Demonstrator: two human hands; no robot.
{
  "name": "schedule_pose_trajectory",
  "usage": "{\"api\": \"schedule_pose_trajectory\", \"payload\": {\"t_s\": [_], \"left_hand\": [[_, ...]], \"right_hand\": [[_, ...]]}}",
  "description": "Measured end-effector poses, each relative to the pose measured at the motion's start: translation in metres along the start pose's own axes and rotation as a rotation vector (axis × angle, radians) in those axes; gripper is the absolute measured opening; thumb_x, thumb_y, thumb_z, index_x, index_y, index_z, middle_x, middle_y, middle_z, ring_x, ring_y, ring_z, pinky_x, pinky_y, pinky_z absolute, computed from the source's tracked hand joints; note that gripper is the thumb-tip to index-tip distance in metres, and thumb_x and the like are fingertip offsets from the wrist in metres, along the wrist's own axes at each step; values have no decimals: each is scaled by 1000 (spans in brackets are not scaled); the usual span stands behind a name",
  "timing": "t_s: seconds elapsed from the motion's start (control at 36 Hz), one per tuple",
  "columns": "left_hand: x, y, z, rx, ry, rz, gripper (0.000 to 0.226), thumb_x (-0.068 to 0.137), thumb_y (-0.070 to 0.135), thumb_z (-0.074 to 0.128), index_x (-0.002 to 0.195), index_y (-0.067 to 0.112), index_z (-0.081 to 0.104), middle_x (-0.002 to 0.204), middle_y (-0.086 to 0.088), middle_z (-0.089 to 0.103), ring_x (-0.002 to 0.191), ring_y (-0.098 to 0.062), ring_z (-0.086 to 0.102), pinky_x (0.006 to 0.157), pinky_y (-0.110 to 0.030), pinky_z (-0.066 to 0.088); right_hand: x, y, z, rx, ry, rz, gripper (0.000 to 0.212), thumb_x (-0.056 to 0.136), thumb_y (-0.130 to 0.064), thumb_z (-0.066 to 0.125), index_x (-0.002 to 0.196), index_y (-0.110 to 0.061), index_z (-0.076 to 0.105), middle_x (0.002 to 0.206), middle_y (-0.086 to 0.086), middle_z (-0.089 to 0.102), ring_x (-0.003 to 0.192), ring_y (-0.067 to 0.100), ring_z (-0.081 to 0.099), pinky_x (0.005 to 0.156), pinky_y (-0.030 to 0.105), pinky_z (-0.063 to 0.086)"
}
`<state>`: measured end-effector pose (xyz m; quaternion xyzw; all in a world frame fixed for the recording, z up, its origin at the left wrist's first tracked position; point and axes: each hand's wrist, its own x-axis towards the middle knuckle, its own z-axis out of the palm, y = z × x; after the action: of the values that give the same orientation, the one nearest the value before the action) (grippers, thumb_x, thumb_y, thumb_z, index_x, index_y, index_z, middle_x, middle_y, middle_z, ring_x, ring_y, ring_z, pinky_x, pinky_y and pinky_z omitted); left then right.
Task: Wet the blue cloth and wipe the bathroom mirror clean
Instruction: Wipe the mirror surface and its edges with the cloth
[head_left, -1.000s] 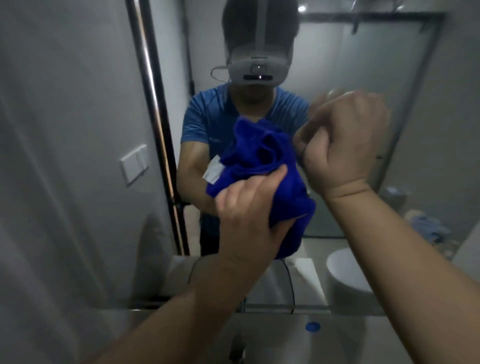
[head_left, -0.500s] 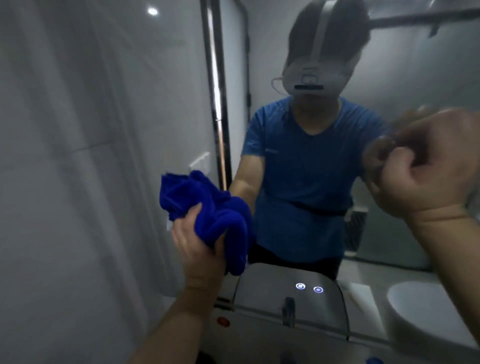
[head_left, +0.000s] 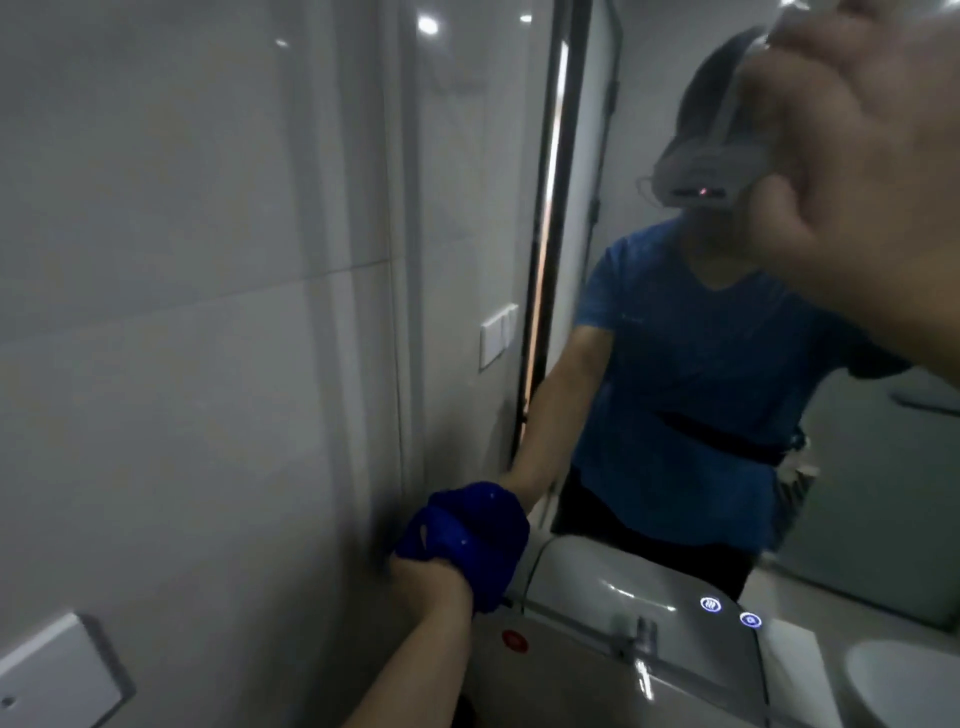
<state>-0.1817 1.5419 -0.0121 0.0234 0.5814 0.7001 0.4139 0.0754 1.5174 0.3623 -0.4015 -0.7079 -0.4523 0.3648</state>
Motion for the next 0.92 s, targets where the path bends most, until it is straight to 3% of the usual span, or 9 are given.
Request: {"api": "schedule_pose_trajectory", "payload": {"t_s": [0.11, 0.17, 0.22, 0.28, 0.36, 0.5, 0.75, 0.83, 0.92], "left_hand": [[-31, 68, 29, -50, -73, 532, 10, 109, 10, 57, 114, 3, 63, 98, 12, 72, 94, -10, 69, 81, -9, 51], [-44, 111, 53, -45, -76, 746, 26, 107, 25, 61, 120, 2, 61, 107, 7, 72, 97, -5, 69, 92, -23, 56], [-61, 149, 77, -15, -18, 1006, 53, 100, 40, 67, 133, -1, 60, 127, -16, 65, 116, -30, 66, 109, -43, 51], [-82, 177, 104, 70, 71, 1259, 53, 99, 39, 71, 133, -1, 63, 129, -23, 63, 121, -41, 62, 114, -42, 44], [-143, 198, 128, 189, -93, 1389, 59, 99, 48, 66, 143, 9, 56, 142, -15, 55, 133, -31, 54, 118, -40, 35], [-184, 125, 131, 412, -218, 1612, 64, 94, 54, 71, 146, 18, 58, 145, -12, 54, 127, -34, 57, 113, -50, 43], [-83, -47, 42, 599, -444, 1387, 54, 90, 45, 72, 135, 22, 53, 132, -9, 55, 109, -30, 59, 100, -38, 47], [-44, -78, 19, 796, -410, 1186, 48, 98, 53, 60, 131, 17, 64, 131, -14, 64, 119, -31, 60, 113, -21, 33], [1, -103, 24, 752, -317, 1063, 47, 101, 52, 50, 109, 12, 73, 108, -8, 72, 105, -22, 65, 110, -24, 40]], "right_hand": [[-9, 4, 16, -84, -109, -108, 64, 106, -43, 22, 167, -23, 25, 176, 5, 24, 163, 36, 22, 129, 62, 22], [0, 7, 18, -95, -114, -90, 63, 106, -43, 22, 165, -23, 23, 175, 7, 25, 158, 41, 29, 126, 62, 27], [5, 6, 18, -66, -120, -61, 60, 106, -42, 25, 162, -23, 24, 170, 11, 31, 148, 46, 39, 121, 62, 32], [1, 3, 14, -79, -100, -35, 57, 107, -40, 29, 162, -24, 25, 166, 14, 36, 142, 47, 43, 118, 61, 36], [0, 2, 9, -133, -84, -17, 57, 106, -33, 29, 162, -24, 29, 159, 17, 45, 134, 45, 47, 110, 55, 38], [3, 3, 6, -112, -45, 29, 56, 103, -31, 33, 159, -25, 38, 154, 12, 53, 131, 39, 51, 106, 49, 35], [3, 4, 5, -158, -63, 17, 62, 102, -34, 33, 163, -27, 35, 164, 5, 45, 138, 36, 49, 116, 48, 32], [3, 7, 6, -179, -51, -30, 61, 102, -35, 33, 162, -22, 38, 171, 3, 38, 152, 34, 41, 127, 49, 25], [3, 9, 9, -180, -48, -51, 63, 102, -37, 35, 163, -20, 39, 174, 4, 34, 162, 32, 26, 132, 57, 16]]}}
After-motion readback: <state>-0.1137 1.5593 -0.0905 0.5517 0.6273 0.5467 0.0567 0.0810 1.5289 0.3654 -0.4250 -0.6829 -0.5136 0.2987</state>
